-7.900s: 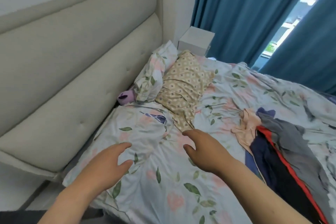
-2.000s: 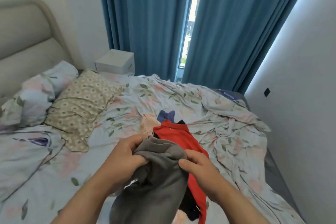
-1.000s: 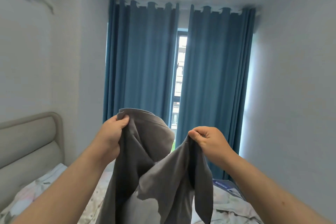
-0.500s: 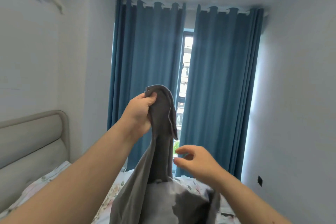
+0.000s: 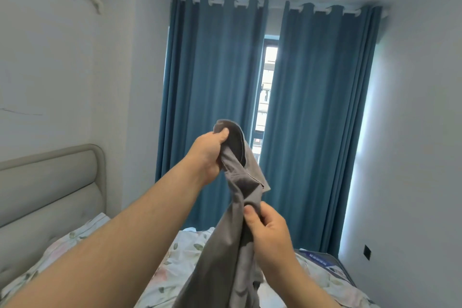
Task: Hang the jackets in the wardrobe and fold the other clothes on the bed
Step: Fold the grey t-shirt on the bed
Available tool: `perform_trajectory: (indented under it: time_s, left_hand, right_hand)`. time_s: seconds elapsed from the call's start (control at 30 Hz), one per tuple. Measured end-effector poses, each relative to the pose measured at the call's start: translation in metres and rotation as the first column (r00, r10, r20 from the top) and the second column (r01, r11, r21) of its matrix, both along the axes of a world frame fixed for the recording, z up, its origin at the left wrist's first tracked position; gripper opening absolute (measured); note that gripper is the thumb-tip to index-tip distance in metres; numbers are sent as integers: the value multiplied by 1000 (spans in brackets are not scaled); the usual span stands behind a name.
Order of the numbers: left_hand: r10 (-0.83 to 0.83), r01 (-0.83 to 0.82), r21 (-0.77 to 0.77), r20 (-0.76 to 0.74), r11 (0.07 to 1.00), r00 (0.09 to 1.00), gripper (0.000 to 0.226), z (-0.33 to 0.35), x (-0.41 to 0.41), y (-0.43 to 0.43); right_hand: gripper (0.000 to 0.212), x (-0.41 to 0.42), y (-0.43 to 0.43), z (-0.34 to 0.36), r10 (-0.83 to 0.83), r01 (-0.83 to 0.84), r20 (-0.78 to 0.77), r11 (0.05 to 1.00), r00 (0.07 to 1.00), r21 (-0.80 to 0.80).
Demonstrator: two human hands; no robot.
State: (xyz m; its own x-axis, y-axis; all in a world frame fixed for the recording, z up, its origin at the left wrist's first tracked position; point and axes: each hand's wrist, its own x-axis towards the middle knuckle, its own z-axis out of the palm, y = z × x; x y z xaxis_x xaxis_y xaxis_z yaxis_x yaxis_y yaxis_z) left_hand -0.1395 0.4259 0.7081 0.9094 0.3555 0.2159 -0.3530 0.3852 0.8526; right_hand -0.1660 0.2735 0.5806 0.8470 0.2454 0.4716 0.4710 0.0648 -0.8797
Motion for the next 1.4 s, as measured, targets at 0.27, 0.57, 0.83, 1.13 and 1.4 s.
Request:
perform_trajectory:
  time_s: [0.27, 0.57, 0.83, 1.13, 1.4]
  left_hand:
    - [0, 121, 310, -361, 943, 933, 43, -112, -47, -8]
    - [434, -80, 874, -157, 479, 887, 71, -208, -77, -40]
    - [218, 395, 700, -614, 595, 759, 54, -234, -70, -19]
    - [351, -262, 293, -313, 920, 882, 24, -201, -70, 22]
    - [123, -123, -43, 1, 991, 992, 28, -97, -64, 54]
  right_hand:
    - [24, 13, 3, 44, -107, 115, -71, 986, 992, 117]
    - [30, 14, 9, 67, -175, 191, -115, 970, 978, 153]
    - [23, 18, -7, 95, -37, 151, -293, 913, 956, 379]
    - [31, 57, -50, 73, -270, 289, -207, 955, 940, 66]
    - [34, 74, -65, 17, -420, 347, -39, 795, 906, -498]
